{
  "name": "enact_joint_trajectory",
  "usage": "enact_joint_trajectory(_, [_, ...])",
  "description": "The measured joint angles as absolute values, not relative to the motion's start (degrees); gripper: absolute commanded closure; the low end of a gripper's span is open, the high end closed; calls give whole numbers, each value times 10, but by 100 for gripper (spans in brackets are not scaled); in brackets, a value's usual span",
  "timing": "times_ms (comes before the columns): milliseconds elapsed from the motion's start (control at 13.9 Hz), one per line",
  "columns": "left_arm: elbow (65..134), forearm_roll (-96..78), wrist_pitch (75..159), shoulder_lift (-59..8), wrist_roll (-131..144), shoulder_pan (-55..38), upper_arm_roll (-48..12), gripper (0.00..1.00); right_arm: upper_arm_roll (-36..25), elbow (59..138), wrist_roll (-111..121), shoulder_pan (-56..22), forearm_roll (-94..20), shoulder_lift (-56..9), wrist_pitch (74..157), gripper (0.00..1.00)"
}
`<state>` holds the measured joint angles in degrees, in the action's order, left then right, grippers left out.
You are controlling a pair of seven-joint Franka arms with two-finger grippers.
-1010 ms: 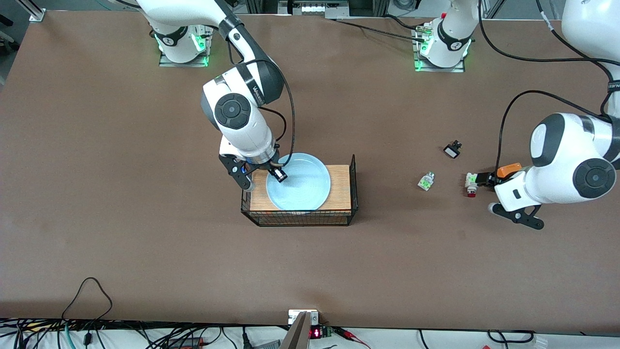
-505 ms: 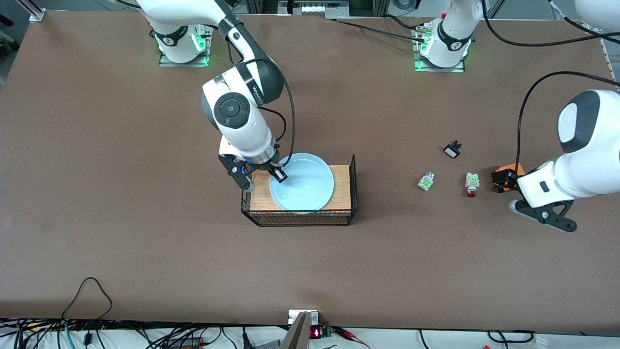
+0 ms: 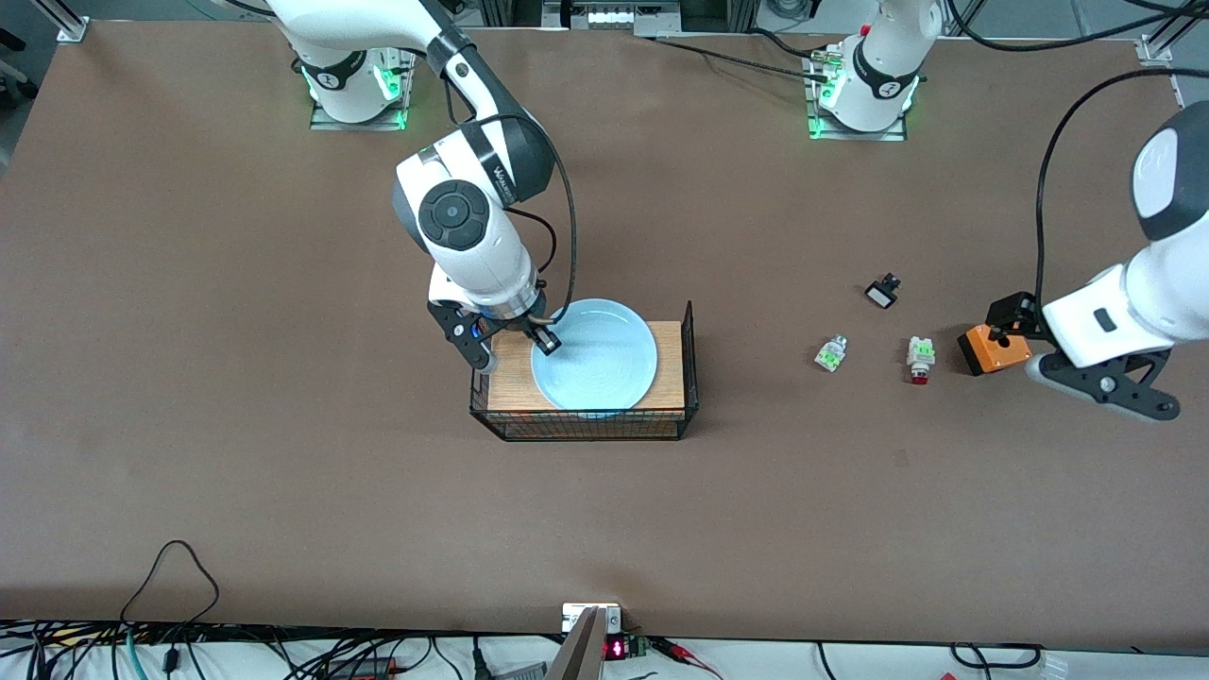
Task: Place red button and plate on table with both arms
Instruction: 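Open the left gripper and raise it away from the red button, then lift the blue plate with the right gripper and carry it off the tray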
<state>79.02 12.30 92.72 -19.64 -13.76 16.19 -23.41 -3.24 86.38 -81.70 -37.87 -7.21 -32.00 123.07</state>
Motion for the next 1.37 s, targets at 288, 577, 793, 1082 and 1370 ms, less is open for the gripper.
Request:
enact_joint_trajectory(288, [791, 115, 922, -166, -104, 126, -218, 0, -29, 863, -810, -383, -72, -318, 1230, 100])
enact_joint_trajectory(577, [866, 32, 924, -96, -76, 4, -56, 0, -30, 863, -807, -382, -72, -318, 1230, 100])
enact_joint_trajectory(793, [935, 29, 969, -41, -64, -21, -23, 0, -30, 862, -803, -383, -72, -317, 1230, 100])
enact_joint_trajectory(1082, [978, 29, 987, -5, -50, -24, -22, 0, -30, 861, -803, -390, -72, -313, 1229, 100])
enact_joint_trajectory(1370, [979, 30, 989, -6, -50, -25, -22, 0, -30, 860, -805, -400, -72, -292, 1216, 100])
